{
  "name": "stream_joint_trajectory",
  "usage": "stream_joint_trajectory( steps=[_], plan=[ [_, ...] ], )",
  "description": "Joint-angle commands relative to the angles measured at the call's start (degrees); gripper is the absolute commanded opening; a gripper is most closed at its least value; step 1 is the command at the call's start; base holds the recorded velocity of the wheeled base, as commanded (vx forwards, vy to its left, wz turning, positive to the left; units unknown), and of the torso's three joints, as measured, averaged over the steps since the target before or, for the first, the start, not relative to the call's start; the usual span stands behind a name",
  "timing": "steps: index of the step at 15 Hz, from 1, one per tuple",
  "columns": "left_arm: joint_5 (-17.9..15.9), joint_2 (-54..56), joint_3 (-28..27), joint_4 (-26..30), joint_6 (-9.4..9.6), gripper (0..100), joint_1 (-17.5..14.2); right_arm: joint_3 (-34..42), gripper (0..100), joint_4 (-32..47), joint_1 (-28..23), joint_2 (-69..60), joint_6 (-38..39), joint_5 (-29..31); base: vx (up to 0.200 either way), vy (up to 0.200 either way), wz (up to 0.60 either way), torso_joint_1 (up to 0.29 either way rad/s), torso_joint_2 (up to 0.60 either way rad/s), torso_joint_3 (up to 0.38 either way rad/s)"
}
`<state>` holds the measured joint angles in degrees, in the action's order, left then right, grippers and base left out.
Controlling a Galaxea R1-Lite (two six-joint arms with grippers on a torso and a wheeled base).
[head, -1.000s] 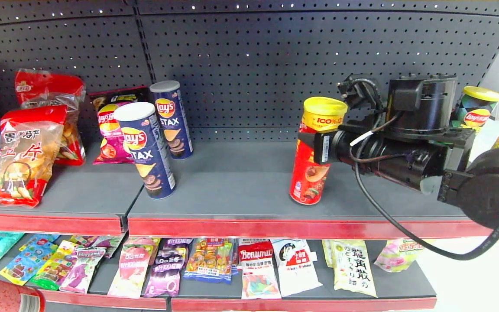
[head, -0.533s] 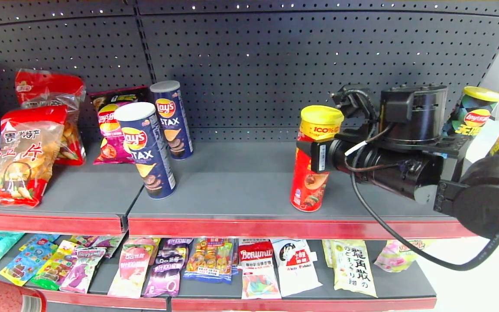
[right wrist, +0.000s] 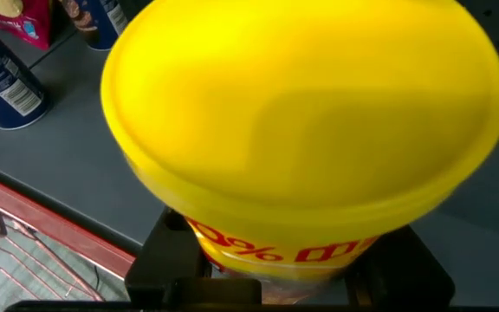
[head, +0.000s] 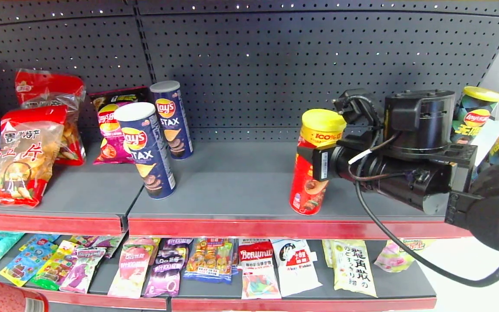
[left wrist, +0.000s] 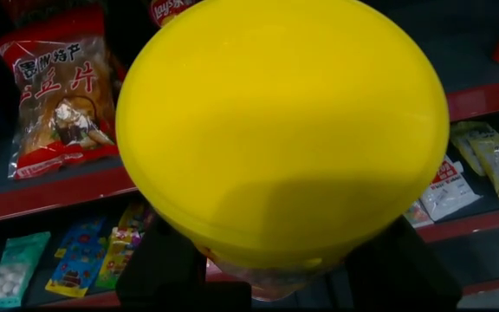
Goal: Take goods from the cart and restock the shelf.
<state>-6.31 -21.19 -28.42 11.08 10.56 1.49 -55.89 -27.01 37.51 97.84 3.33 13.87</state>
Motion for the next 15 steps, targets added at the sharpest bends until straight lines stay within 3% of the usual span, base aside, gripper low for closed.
stream_joint_trajectory(
  steps=[1, 15],
  plan=[
    [-0.01, -0.08, -0.06, -0.01, -0.01, 0, 0.01, 0.43, 0, -0.06, 0.46, -0.81, 0.01, 0.28, 0.000, 0.000, 0.00, 0.000, 0.00, 0.000],
    [-0.01, 0.18, -0.06, -0.09, -0.01, 0, 0.01, 1.93, 0, 0.30, 1.07, -1.07, -0.25, 1.42, 0.000, 0.000, 0.00, 0.000, 0.00, 0.000]
  ],
)
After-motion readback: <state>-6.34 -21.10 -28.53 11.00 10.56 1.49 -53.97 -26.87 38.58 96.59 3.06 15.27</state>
